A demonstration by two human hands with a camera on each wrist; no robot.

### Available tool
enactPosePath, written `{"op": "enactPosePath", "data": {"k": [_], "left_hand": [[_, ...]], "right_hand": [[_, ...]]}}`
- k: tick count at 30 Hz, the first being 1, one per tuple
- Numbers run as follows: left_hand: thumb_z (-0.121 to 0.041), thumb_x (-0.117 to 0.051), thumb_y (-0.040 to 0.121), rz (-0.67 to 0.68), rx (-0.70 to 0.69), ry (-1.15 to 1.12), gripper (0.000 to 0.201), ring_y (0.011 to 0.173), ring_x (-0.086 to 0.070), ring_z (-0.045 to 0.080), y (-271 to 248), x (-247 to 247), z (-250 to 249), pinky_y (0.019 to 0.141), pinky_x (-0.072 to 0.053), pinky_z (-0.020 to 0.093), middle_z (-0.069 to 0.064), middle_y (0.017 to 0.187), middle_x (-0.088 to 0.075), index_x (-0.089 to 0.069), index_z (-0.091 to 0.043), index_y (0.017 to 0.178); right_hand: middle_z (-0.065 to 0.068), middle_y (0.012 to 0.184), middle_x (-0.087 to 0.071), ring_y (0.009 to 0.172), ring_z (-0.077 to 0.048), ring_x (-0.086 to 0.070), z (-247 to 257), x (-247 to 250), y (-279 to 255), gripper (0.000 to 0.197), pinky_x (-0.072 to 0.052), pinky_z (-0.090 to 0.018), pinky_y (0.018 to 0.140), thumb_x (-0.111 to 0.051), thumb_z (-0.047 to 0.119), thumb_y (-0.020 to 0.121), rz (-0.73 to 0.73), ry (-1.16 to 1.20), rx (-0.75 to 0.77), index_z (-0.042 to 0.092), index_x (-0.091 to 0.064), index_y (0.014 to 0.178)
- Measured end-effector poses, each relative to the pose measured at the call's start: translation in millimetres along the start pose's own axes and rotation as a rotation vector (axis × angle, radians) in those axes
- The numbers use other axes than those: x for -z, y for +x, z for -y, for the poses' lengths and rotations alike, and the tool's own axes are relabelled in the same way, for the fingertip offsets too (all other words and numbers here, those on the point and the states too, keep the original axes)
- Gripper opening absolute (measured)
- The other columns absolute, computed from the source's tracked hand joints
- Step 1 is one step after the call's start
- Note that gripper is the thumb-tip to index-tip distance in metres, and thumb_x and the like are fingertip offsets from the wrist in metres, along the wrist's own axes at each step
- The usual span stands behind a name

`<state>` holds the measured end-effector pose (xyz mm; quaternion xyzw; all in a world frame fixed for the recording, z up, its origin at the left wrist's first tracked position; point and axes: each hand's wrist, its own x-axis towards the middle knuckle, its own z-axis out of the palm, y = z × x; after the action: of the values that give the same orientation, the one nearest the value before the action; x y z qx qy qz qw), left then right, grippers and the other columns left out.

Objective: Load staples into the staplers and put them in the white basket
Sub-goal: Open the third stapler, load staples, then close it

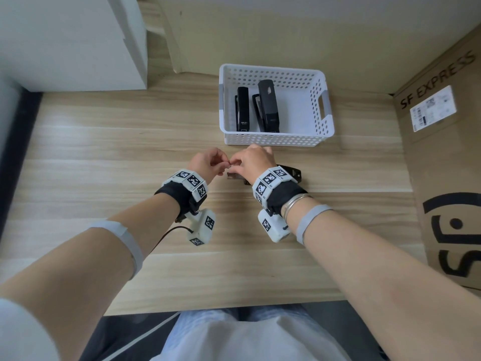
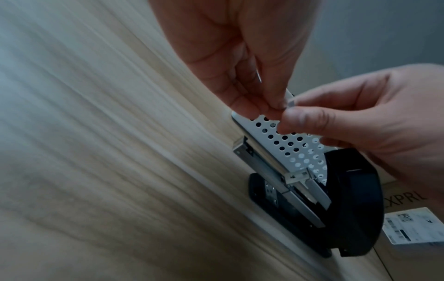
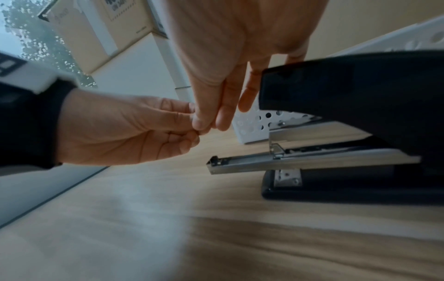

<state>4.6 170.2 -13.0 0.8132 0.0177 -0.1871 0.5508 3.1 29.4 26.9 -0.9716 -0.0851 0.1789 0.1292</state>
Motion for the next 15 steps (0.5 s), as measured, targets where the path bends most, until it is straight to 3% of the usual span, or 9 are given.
{"op": "enactPosePath", "data": {"k": [4, 7, 12, 15], "left_hand": [[0.001, -0.061, 0.084, -0.008, 0.012, -0.025, 0.032, 0.041, -0.055, -0.012, -0.1, -2.9, -0.7, 0.052, -0.048, 0.002, -0.007, 0.061, -0.058, -0.053, -0.023, 0.063], [-0.004, -0.060, 0.086, -0.019, 0.017, 0.003, 0.032, 0.043, -0.054, -0.011, 2.4, -3.7, 1.5, 0.055, -0.049, 0.007, -0.005, 0.063, -0.057, -0.052, -0.025, 0.064], [-0.008, -0.056, 0.089, -0.044, 0.003, 0.065, 0.033, 0.054, -0.049, 0.005, 0.7, -7.0, 0.5, 0.043, -0.042, 0.003, -0.008, 0.063, -0.053, -0.047, -0.028, 0.064], [-0.006, -0.057, 0.088, -0.045, -0.004, 0.077, 0.035, 0.055, -0.048, 0.007, 1.1, -7.7, 1.7, 0.050, -0.043, 0.012, -0.009, 0.062, -0.053, -0.046, -0.028, 0.063]], "right_hand": [[0.009, 0.099, -0.065, 0.118, -0.013, -0.046, -3.4, 3.8, -2.2, 0.025, -0.026, -0.036, 0.103, -0.061, 0.046, 0.085, 0.001, 0.049, -0.019, 0.035, -0.070, 0.105], [0.009, 0.107, -0.068, 0.119, -0.013, -0.046, -3.1, 3.9, -2.4, 0.025, -0.026, -0.036, 0.105, -0.062, 0.045, 0.085, 0.000, 0.085, -0.017, 0.035, -0.070, 0.107], [0.007, 0.104, -0.069, 0.116, -0.013, -0.048, -3.0, 1.0, 0.0, 0.022, -0.028, -0.037, 0.105, -0.063, 0.044, 0.085, -0.036, 0.133, -0.041, 0.033, -0.072, 0.102], [0.011, 0.100, -0.071, 0.114, -0.013, -0.049, -1.4, -0.3, 0.9, 0.020, -0.030, -0.037, 0.102, -0.063, 0.045, 0.085, -0.057, 0.138, -0.043, 0.033, -0.072, 0.098]]}}
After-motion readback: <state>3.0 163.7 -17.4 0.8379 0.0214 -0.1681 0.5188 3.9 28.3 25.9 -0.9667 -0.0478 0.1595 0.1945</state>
